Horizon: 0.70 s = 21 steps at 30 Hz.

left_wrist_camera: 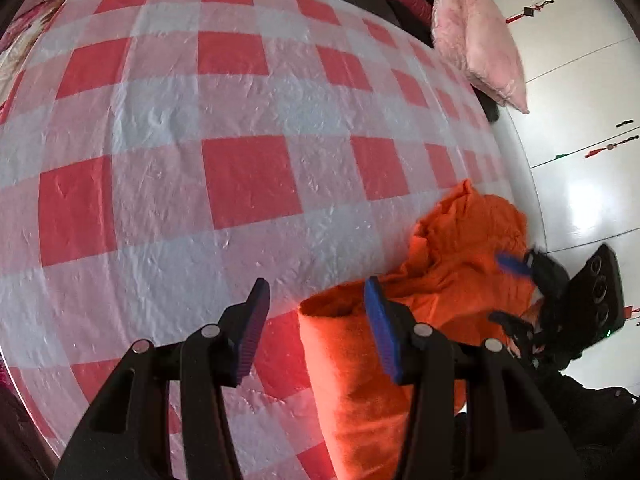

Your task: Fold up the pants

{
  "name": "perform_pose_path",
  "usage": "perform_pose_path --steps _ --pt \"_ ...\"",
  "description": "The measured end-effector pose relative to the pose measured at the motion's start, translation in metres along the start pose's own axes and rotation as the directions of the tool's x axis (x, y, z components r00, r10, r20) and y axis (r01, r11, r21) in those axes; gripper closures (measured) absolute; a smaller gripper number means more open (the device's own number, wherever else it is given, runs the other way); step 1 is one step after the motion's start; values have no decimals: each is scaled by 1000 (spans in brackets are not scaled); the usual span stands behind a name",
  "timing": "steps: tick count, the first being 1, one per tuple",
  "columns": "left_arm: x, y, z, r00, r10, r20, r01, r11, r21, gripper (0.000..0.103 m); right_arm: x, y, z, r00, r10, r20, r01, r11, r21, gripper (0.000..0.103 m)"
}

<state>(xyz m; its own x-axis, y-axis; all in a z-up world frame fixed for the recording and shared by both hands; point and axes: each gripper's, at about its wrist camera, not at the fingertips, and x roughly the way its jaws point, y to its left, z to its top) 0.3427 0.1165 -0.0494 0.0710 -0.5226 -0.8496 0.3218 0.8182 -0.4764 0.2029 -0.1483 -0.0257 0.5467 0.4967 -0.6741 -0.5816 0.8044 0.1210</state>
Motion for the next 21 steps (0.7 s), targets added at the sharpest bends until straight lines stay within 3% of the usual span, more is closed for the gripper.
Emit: perform_pose_path --steps 3,7,10,14,18,21 --pt "7 10 -1 1000 -26 -10 25 999 -35 59 9 -17 1 998 66 -20 -65 997 48 25" --pt "10 13 -1 996 -83 -22 82 996 -43 77 29 -37 6 997 57 -57 -51 993 107 23" --pt "5 -1 -9 999 -49 -20 50 998 48 86 39 -41 5 992 96 -85 -85 988 130 23" --pt "-7 -31 -27 999 -34 17 29 977 213 91 43 -41 1 984 155 -82 -143 980 140 23" --pt "-2 -52 -39 1000 -11 19 5 953 302 93 48 -51 4 979 186 -81 -168 966 196 23" --pt "-1 -58 -47 1000 -5 20 -2 946 325 95 51 -63 6 962 262 -79 -231 933 275 27"
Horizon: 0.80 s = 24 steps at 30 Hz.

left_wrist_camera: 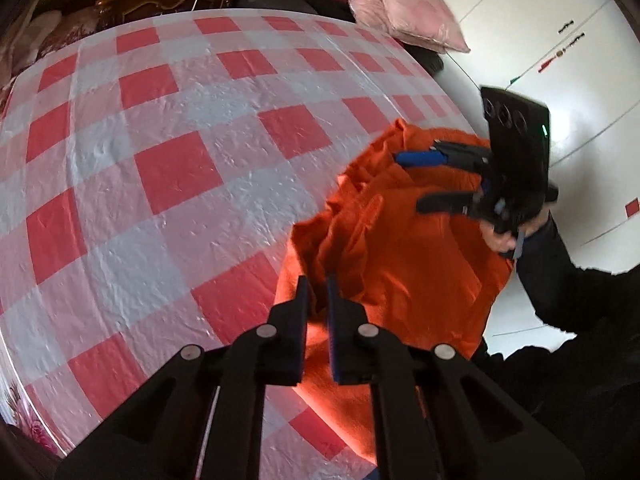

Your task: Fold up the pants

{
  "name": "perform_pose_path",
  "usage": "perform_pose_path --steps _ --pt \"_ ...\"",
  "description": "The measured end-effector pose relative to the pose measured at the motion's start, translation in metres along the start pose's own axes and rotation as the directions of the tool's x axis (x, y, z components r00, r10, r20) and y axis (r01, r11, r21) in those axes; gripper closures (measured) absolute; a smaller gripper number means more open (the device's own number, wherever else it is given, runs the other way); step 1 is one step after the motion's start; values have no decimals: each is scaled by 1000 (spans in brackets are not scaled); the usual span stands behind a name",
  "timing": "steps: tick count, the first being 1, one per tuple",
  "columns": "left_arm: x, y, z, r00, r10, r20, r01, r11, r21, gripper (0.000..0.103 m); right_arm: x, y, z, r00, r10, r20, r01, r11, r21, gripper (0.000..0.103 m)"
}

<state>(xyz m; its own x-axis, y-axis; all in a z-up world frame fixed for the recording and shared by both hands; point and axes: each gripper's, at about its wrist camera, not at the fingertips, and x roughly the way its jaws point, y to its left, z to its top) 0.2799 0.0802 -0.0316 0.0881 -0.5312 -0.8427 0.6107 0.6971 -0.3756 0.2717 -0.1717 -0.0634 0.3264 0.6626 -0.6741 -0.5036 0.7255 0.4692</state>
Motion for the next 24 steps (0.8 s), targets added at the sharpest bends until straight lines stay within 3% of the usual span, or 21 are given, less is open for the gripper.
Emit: perform_pose_path --steps 3,5,7,9,11,12,16,21,24 --pt "-2 1 -10 1000 14 -5 -14 1000 15 97 4 -6 5 999 18 -36 -16 999 50 47" --pt "-2 1 -15 1000 11 -7 -11 1000 28 97 9 3 6 998 -26 -55 26 1000 2 61" --pt "-3 2 -17 1000 18 -1 -18 1000 22 97 14 18 4 996 -70 -62 66 996 -63 88" --pt "-3 5 -15 1000 24 7 -24 1000 3 95 11 33 1 993 -111 -39 105 986 -127 90" --pt "-9 12 -14 999 45 22 -44 999 -26 73 -1 44 -2 993 -120 -1 118 979 -164 90" --pt "-12 17 -12 998 47 32 -46 998 -49 69 -7 50 -3 993 -114 15 115 977 -178 91" --pt "-19 39 5 999 33 41 -28 991 -130 68 -36 75 -9 994 -86 70 100 965 -242 91" --pt "2 45 32 997 -24 -75 15 993 -120 63 -54 104 -15 992 -75 102 105 941 -322 91" --pt "20 35 45 979 26 -203 -31 999 -22 60 -65 123 -24 992 -48 113 88 921 -379 91"
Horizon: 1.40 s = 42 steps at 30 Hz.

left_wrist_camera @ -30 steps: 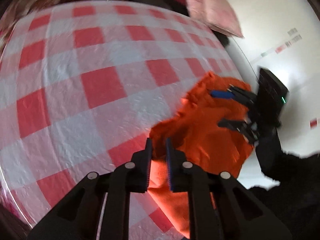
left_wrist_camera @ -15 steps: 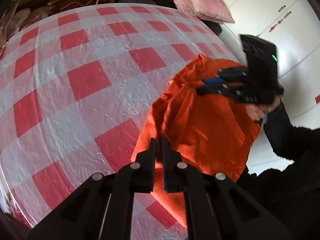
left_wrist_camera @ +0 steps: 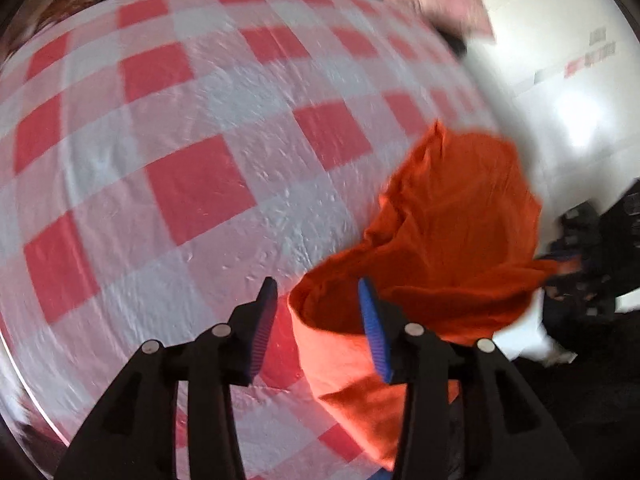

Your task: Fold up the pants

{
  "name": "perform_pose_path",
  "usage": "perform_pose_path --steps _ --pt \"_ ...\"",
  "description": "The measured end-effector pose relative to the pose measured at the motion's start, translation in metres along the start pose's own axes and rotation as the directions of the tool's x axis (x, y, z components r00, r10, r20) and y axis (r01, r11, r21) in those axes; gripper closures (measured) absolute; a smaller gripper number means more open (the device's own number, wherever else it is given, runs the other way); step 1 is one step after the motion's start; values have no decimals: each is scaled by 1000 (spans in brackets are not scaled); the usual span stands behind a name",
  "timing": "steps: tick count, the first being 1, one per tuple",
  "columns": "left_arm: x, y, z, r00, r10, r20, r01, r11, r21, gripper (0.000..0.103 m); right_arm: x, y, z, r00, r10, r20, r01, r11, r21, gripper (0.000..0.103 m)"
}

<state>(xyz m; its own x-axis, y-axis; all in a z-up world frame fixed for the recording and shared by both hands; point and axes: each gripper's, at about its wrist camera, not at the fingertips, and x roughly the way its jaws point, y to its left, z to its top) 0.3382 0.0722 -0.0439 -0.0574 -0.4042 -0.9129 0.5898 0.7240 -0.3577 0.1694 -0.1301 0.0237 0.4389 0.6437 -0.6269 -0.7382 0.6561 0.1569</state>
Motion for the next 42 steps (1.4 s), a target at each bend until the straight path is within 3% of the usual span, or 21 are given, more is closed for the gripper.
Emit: perform_pose_path --steps 2,4,7,9,12,15,17,19,21,25,28,29,31,34,35,36,37,39,40,41,42 --pt "11 -9 5 993 78 -85 -72 995 70 59 -8 11 0 1000 11 15 -10 999 -33 91" --pt "22 -25 5 972 162 -173 -130 974 187 59 -16 18 2 999 20 31 -18 998 -52 91" --pt "35 -43 -1 910 344 -232 -249 901 356 87 -21 19 4 999 12 38 -10 999 -50 91" --pt "33 -43 -1 888 395 -237 -299 886 356 87 -15 13 3 1000 -6 18 6 999 -33 91" --pt "21 -30 1 895 382 -230 -326 913 245 87 -3 -4 -1 999 -34 -1 34 999 24 91" --pt "16 -6 -1 910 351 -221 -343 936 76 72 23 -43 -9 992 -105 -66 113 984 136 92" --pt "13 9 -5 909 370 -193 -385 922 -47 45 41 -58 -14 984 -141 -105 156 975 156 92" --pt "9 12 -12 918 370 -146 -384 919 -91 42 53 -66 -17 980 -159 -121 177 972 153 92" --pt "-3 12 -21 914 398 -80 -405 903 -145 23 66 -71 -19 970 -187 -153 209 968 139 92" --pt "-45 8 -54 937 301 177 -253 934 -251 16 79 -73 -23 963 -204 -176 228 965 130 91" --pt "-53 -9 -75 871 343 351 -246 924 -293 15 83 -68 -22 961 -212 -176 235 964 121 91" --pt "-49 -10 -73 865 339 370 -225 921 -317 15 86 -65 -22 955 -239 -178 259 961 96 91" --pt "-39 3 -73 863 326 387 -143 891 -432 15 88 -63 -22 950 -258 -177 276 957 87 91" --pt "-31 41 -82 870 199 451 93 833 -546 15 86 -63 -21 949 -267 -168 284 955 86 91" --pt "-24 59 -89 864 96 495 260 756 -600 13 86 -62 -20 950 -266 -162 281 956 77 91" --pt "-23 60 -97 842 83 532 316 724 -613 13 87 -61 -19 951 -266 -161 280 957 73 91" --pt "-20 61 -96 844 65 533 338 706 -622 13 89 -60 -18 949 -271 -163 285 956 66 91" --pt "-15 53 -84 882 85 463 256 739 -623 13 93 -58 -18 940 -295 -170 306 951 44 91" --pt "-18 42 -78 891 179 417 129 781 -611 12 94 -58 -17 939 -298 -172 310 950 44 91" --pt "-21 23 -68 857 378 349 -136 820 -556 11 94 -58 -17 939 -298 -175 310 950 47 91" --pt "-20 14 -60 823 473 315 -275 817 -507 8 94 -58 -16 939 -297 -175 310 949 49 91"
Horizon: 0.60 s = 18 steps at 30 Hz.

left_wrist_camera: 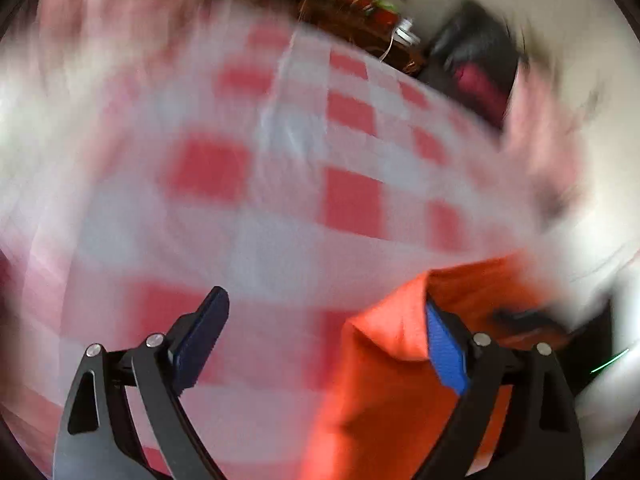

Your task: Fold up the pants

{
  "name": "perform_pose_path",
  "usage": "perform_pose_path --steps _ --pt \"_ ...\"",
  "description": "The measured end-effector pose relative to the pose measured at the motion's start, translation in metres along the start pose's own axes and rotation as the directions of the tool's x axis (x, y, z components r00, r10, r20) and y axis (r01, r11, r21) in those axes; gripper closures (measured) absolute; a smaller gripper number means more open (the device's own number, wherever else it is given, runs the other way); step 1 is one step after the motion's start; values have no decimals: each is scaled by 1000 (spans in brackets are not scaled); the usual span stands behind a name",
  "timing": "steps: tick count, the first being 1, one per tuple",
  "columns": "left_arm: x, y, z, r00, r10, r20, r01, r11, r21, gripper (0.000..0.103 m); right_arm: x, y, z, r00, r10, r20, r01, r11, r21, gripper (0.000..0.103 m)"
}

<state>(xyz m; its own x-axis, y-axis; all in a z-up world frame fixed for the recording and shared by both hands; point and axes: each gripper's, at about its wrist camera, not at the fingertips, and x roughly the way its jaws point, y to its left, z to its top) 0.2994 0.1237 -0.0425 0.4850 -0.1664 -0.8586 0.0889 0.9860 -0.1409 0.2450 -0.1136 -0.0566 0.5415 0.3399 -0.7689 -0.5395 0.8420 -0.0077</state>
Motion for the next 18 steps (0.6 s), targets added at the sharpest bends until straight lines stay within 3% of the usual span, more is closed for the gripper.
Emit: perform_pose_path --steps 1,2,4,5,6,7,8,9,10,12,13,14,15,16,17,18 --pt "2 -3 1 999 31 8 -32 999 39 6 0 1 0 1000 -2 0 2 1000 -1 91" --pt "5 -1 2 1000 19 9 -19 999 29 6 0 2 0 1000 -11 1 11 1000 -6 91" --pt "7 14 3 987 -160 27 162 982 -97 6 0 3 0 1000 -17 2 17 1000 -2 91" --pt "12 26 5 951 -304 58 310 931 -192 4 1 3 -1 1000 -22 4 22 1000 -3 91" --pt "19 41 6 898 -425 118 439 839 -321 2 1 5 -1 1000 -28 4 28 1000 -4 90" --pt "23 47 8 894 -427 133 444 811 -381 2 1 6 -1 999 -37 4 37 999 -11 90" --pt "27 45 12 921 -370 119 386 835 -392 2 1 7 -1 999 -42 4 42 999 -15 90" --pt "26 38 17 954 -273 122 299 893 -337 2 1 8 -1 999 -49 3 49 999 -20 90" --pt "18 32 18 965 -207 162 247 924 -292 4 1 9 0 998 -55 2 55 998 -24 90" --pt "5 22 15 952 -195 234 248 942 -226 9 1 10 -1 998 -60 3 60 998 -25 90" --pt "-1 10 11 949 -193 248 240 956 -172 21 2 10 -1 998 -65 5 65 998 -24 90" --pt "-4 -1 8 955 -171 244 203 973 -114 41 2 10 -1 998 -70 5 70 997 -26 90" --pt "-7 -10 5 959 -157 238 176 982 -63 53 2 11 0 997 -75 5 75 997 -29 90" --pt "-6 -26 -4 965 -144 219 143 989 20 75 2 12 0 997 -82 5 82 996 -33 90" --pt "-7 -29 -13 969 -139 205 129 990 57 83 2 13 0 996 -91 4 91 995 -36 90" --pt "-6 -32 -25 974 -136 184 119 988 98 84 2 14 0 996 -94 5 94 995 -39 90"
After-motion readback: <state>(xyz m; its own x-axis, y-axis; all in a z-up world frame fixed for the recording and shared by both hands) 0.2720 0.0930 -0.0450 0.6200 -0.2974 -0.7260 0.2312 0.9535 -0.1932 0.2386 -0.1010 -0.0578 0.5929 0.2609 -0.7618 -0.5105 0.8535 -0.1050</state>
